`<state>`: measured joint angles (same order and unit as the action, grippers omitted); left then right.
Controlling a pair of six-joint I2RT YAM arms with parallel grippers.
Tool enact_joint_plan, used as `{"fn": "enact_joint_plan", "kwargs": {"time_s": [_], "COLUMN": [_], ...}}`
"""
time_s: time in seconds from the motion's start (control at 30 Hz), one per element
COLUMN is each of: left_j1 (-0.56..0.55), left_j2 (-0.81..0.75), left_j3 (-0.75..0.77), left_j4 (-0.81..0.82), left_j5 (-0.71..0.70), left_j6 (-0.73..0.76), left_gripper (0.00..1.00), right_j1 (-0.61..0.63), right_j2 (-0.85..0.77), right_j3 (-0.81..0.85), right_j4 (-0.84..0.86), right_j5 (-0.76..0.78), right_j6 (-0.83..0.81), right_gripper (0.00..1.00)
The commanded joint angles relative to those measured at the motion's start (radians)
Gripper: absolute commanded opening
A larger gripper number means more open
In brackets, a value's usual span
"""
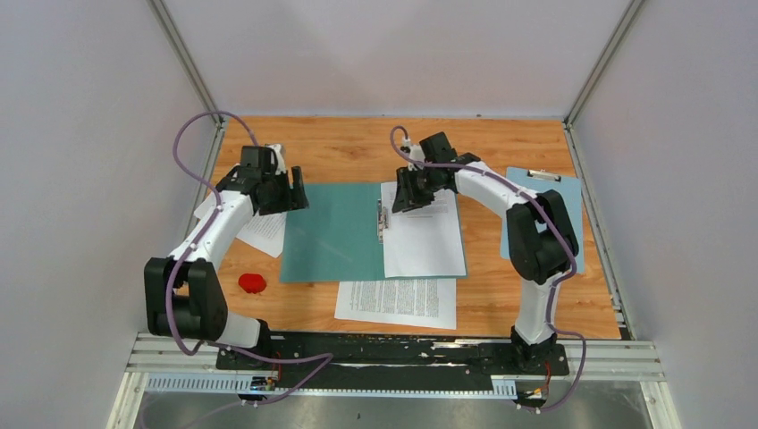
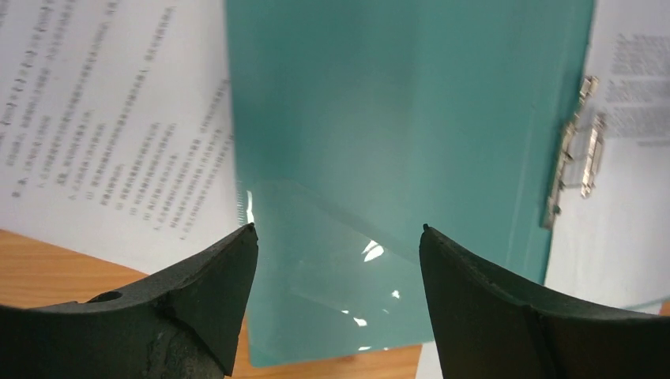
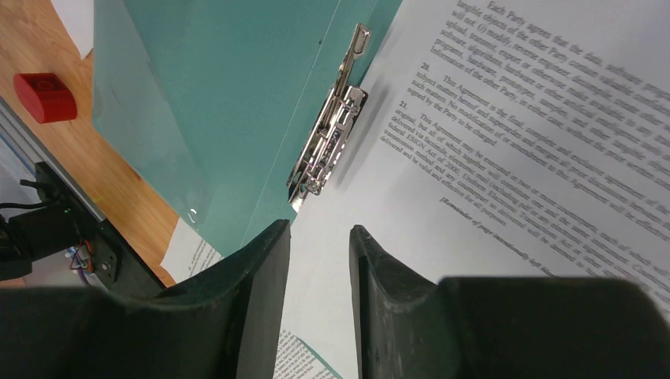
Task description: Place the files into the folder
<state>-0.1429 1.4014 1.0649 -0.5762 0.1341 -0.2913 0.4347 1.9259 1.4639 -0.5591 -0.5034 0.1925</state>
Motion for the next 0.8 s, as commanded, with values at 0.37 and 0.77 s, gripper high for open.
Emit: {"fn": "enact_joint_plan", "kwargs": {"time_s": [0.37, 0.77], "left_j1": [0.200, 0.200], "left_j2": [0.217, 0.246], "left_j3": [-0.059, -0.141], "left_j4": [0.067, 0.181], "left_j5": [0.122, 0.255], "left_j6": [-0.025, -0.078], "left_gripper": [0.87, 0.88], "right_j1": [0.037, 0.042], "right_j2": [0.122, 0.130], "right_j3": [-0.046, -0.184], "right_j4": [0.150, 0.217], "right_j5": [0.058, 0.088], "right_j6": [0.038, 0.048], "right_gripper": [0.26, 0.25]}}
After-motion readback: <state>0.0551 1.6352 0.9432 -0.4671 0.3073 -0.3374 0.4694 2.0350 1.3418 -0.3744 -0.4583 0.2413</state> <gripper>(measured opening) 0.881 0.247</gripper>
